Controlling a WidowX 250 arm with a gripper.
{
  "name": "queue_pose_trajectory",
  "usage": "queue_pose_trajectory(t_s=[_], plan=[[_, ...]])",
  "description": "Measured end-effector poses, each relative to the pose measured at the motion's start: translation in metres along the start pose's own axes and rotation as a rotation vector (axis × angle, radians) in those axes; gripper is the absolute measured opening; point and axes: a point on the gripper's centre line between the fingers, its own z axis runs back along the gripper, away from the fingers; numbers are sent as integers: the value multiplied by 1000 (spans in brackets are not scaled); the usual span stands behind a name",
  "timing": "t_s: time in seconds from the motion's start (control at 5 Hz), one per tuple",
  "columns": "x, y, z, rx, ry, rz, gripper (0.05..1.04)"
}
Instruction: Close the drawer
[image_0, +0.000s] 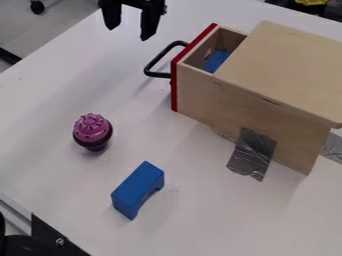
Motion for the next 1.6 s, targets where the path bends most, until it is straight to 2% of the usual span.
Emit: queue_pose_trajectory(t_s=[0.2,0.4,0.8,1.0,1.2,1.6], plan=[[-1,-3,-16,-10,46,-3,1000],[11,-8,-30,-13,53,-10,1000],[28,-24,-44,-15,54,-21,1000],[37,-27,-42,-33,26,-13,1000],[45,-34,-46,-63,35,-12,1000],[57,-48,-43,-82,14,-26,996]])
